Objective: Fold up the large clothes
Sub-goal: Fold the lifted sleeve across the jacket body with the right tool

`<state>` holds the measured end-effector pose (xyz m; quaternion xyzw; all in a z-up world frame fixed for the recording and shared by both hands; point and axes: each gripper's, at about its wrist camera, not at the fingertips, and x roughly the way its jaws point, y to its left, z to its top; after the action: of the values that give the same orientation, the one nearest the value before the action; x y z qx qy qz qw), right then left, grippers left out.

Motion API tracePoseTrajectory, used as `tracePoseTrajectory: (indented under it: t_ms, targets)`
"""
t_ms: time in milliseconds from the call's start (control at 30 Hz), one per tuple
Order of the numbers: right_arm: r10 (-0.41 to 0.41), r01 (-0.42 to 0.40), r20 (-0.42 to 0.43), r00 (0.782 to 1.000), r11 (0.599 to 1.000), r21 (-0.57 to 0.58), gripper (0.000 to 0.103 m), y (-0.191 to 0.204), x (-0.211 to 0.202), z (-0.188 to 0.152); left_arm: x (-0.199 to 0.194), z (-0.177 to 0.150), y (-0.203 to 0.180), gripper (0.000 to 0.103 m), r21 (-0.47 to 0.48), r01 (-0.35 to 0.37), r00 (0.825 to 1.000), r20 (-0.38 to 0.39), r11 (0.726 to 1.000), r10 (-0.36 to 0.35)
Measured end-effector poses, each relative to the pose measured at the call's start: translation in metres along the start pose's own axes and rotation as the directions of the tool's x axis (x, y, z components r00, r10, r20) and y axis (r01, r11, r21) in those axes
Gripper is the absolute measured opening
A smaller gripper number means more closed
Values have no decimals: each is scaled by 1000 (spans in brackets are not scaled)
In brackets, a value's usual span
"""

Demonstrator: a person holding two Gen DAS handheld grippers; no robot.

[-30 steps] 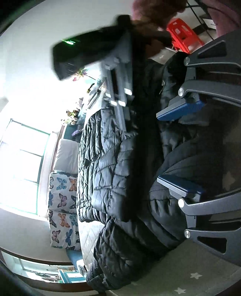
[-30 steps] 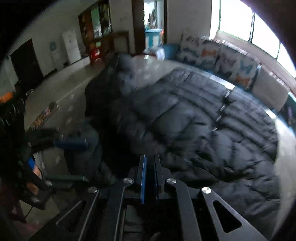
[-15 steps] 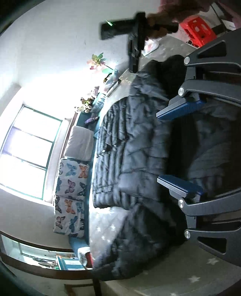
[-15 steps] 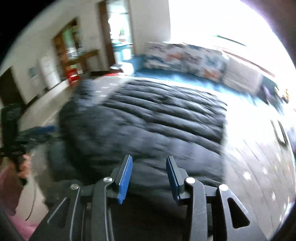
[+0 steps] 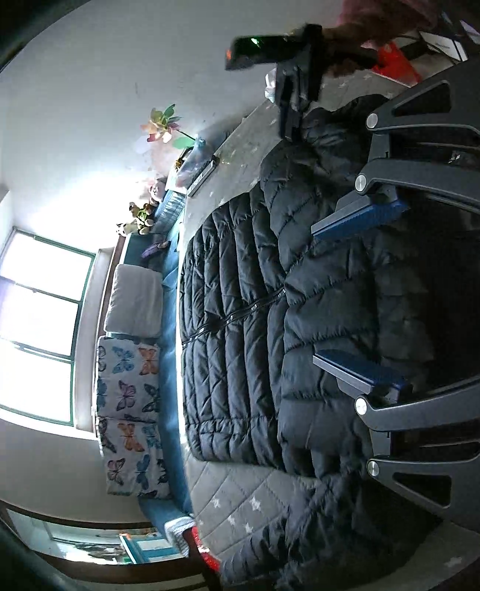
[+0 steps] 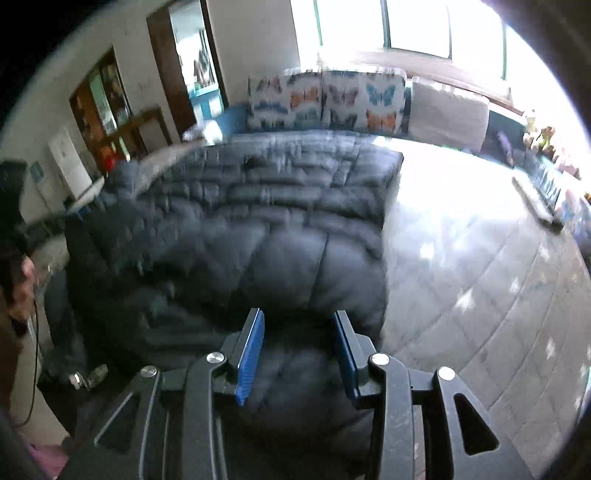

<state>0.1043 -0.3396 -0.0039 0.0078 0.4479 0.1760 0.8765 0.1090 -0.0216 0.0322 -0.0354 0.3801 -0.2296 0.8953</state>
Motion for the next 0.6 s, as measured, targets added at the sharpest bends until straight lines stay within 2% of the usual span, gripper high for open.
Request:
tracePoseTrajectory:
  t_ms: [100,200,300,400,500,533,600]
  targets:
    - [-17,17,6,1000,999,32,42,-11,12,11,26,0,14,65,-60,15,999,-38,998,-17]
    - [-31,33,-50,998,998,54,42,-19,43,5,47,-9,37,65,-122,-2,997,-78,992,-7]
    - [-40,41,-40,998,999,21,43,-16,47,-2,64,-18,58,65,-203,51,990,-118,978,-76]
    - [-88,89,-54,995,996,18,43,-9,36,7,68,-16,60,65,-211,53,989,-126,976,-81]
    - [-64,64,10,998,998,-6,43,5,21,17,65,-15,56,65,-188,45,990,-122,981,-69]
    - [-50,50,14,999,999,-14,44,11,21,18,59,-13,55,65,-186,52,991,-111,981,-73]
    - [-43,42,-28,999,999,-30,47,19,35,15,38,-10,60,65,-198,75,995,-48,977,-86]
